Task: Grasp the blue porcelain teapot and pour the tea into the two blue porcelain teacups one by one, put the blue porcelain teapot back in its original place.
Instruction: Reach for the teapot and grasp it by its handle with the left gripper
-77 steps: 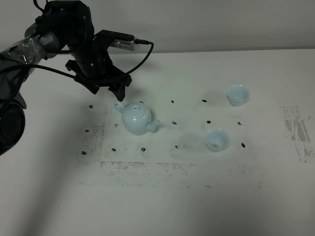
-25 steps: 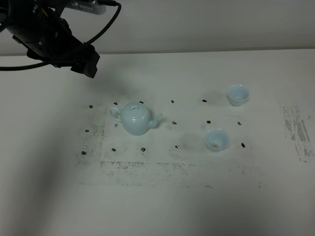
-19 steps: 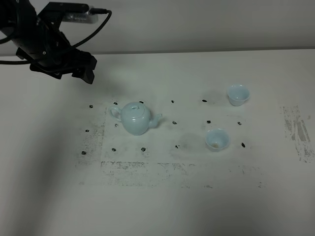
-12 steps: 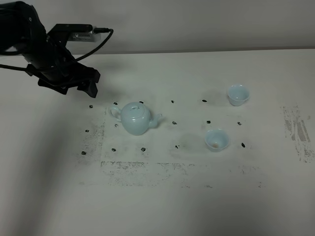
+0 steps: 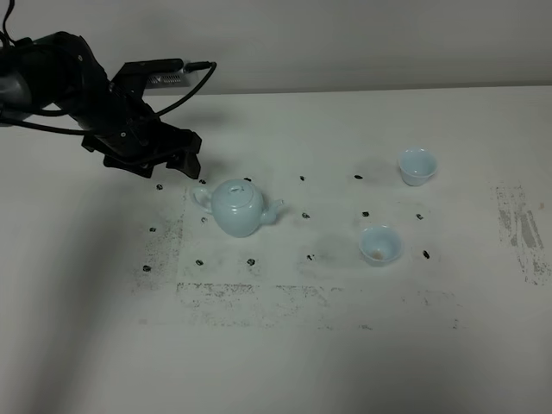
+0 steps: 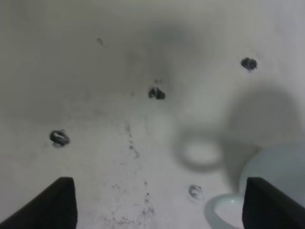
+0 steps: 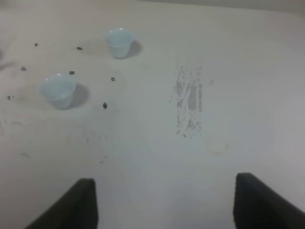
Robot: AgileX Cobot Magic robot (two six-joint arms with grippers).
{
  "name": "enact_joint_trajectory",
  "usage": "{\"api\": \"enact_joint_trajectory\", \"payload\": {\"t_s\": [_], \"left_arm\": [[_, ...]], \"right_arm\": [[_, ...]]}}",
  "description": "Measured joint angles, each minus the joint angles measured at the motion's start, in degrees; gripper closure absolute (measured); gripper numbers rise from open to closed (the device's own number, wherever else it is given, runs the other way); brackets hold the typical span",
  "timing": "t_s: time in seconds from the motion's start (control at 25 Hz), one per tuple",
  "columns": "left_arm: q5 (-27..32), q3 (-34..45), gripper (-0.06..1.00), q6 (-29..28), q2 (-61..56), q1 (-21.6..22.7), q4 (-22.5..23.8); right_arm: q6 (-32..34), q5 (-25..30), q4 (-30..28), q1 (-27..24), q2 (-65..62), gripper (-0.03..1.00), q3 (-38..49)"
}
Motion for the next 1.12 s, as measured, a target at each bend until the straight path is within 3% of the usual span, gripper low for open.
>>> {"api": "enact_joint_trajectory", "payload": {"t_s": [0.32, 1.12], "left_arm": [[5.41, 0.0, 0.88, 0.53, 0.29, 0.0, 3.72], [10.21, 0.0, 0.88, 2.48, 0.29, -2.57, 2.22]], "right_arm": [[0.0, 0.0, 0.0, 0.0, 0.0, 0.39, 0.0], [0.05, 0.0, 0.0, 0.0, 0.0, 0.39, 0.0]]}}
